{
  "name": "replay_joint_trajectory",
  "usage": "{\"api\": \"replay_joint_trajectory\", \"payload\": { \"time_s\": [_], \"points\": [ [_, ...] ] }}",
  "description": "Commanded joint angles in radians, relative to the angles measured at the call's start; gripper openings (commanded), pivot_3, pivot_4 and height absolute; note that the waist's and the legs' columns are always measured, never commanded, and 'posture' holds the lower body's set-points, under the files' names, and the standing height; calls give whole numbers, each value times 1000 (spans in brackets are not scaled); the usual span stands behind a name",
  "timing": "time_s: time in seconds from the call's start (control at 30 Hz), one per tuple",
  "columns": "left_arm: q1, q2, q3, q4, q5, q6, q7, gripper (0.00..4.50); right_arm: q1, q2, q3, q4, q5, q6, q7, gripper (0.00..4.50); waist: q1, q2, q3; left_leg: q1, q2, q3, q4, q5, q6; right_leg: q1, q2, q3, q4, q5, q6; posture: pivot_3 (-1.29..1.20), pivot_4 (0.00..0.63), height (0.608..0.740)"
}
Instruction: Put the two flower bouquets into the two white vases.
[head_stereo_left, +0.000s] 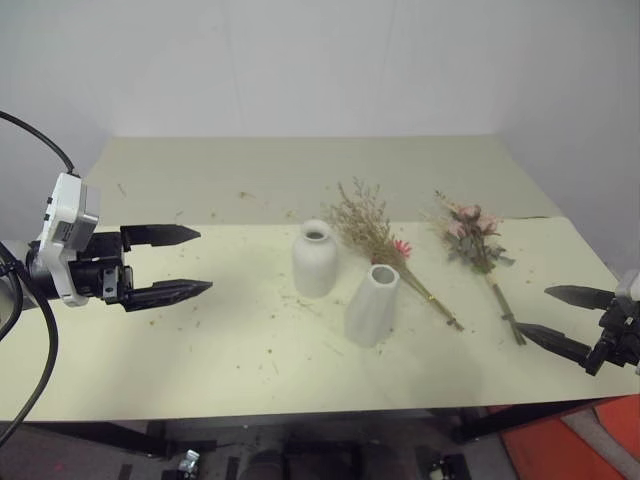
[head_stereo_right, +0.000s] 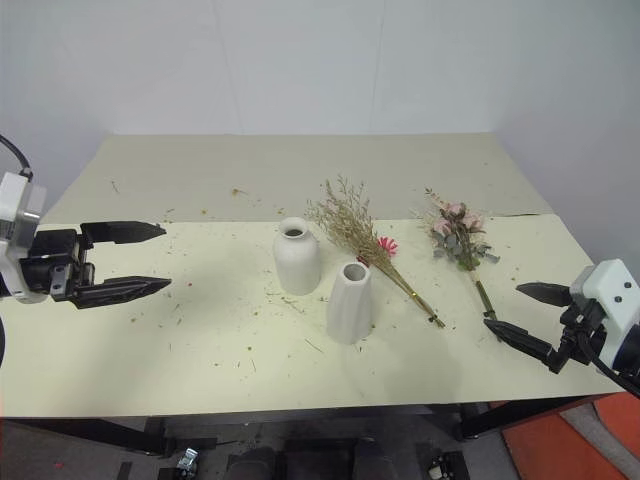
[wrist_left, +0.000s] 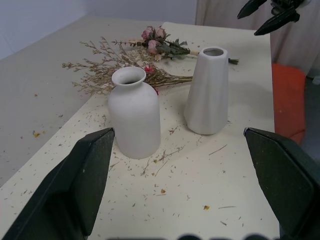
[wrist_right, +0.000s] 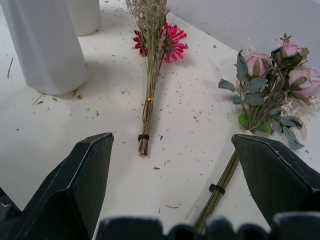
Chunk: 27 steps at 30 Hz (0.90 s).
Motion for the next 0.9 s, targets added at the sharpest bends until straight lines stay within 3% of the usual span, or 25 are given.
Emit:
{"api": "replay_joint_trajectory", "payload": {
  "time_s": [0.03,0.27,0.4,0.57,0.67,0.9],
  "points": [
    [5,6,49,-32,-19,4,11,4500,-17,-20,-34,-6,23,5,8,4448,0,0,0,0,0,0,0,0,0,0,0,0,0,0,0,0,150,740],
    [30,1,61,-46,-24,7,28,4500,-31,-20,-29,3,15,6,5,4448,0,0,0,0,0,0,0,0,0,0,0,0,0,0,0,0,150,740],
    [28,-2,54,-47,-25,4,34,4500,-88,-45,28,22,-39,156,-149,4448,-3,0,0,0,0,0,0,0,0,0,0,0,0,0,0,0,150,740],
    [8,-9,35,-35,-27,0,36,4500,-296,-96,167,74,-27,493,-321,4448,-7,0,0,0,0,1,0,0,0,-1,0,1,1,0,0,0,150,740],
    [-5,-12,20,-26,-19,-4,34,4500,-495,-86,301,145,-37,679,-396,4448,-14,0,0,0,0,1,0,0,0,-1,0,1,1,0,0,0,150,740],
    [-23,-22,-2,-22,-15,-6,39,4500,-877,-35,606,425,-141,860,-457,4448,-28,0,1,-1,-1,2,0,0,0,-3,0,2,0,1,0,0,150,740]
  ]
}}
